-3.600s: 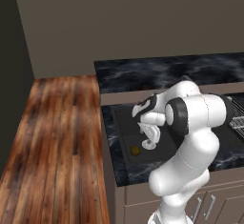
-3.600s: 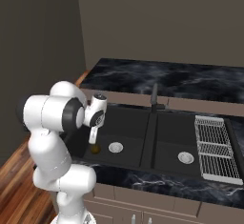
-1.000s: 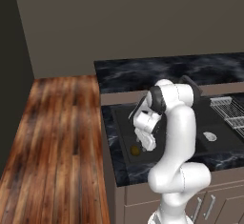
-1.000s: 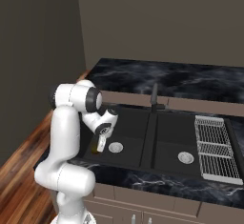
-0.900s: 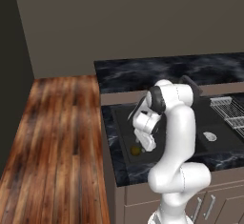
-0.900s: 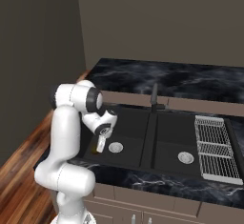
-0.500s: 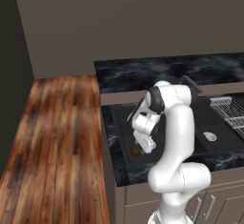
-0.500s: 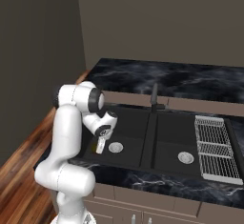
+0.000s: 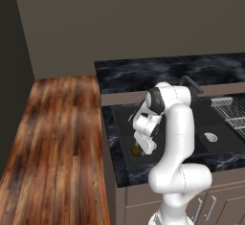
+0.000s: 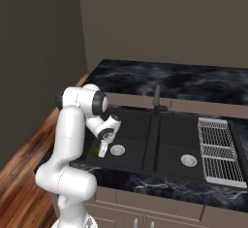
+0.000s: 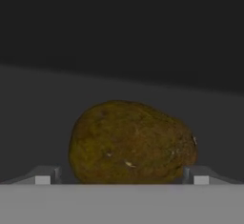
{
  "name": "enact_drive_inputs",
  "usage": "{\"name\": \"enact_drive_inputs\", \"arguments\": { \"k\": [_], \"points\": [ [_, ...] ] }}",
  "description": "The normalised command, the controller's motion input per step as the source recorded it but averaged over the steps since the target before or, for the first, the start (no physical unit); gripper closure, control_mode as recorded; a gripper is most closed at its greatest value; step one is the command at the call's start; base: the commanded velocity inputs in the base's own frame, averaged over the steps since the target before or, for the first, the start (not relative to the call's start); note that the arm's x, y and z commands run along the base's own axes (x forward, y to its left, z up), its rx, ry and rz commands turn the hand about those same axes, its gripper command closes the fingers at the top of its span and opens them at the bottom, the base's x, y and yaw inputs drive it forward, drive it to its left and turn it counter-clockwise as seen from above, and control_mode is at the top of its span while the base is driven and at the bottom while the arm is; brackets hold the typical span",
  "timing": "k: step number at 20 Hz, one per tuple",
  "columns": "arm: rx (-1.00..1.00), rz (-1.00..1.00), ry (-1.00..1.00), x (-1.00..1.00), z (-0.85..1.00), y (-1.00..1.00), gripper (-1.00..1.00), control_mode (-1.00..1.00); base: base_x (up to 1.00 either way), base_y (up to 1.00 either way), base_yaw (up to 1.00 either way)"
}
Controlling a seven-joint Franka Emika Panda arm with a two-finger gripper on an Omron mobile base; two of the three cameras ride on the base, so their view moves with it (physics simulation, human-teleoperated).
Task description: Pick the eggplants from the cabinet and place them in one bowl. Pick the avocado from the sink and place it in the other bowl.
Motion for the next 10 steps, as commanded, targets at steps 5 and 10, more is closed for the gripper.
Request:
{"name": "enact_drive_inputs", "arguments": {
  "k": [5,10],
  "points": [
    [0.03,-0.01,0.06,0.00,0.00,0.09,-1.00,-1.00,0.00,0.00,0.00],
    [0.04,-0.03,0.10,0.00,0.00,0.17,-1.00,-1.00,0.00,0.00,0.00]
  ]
}}
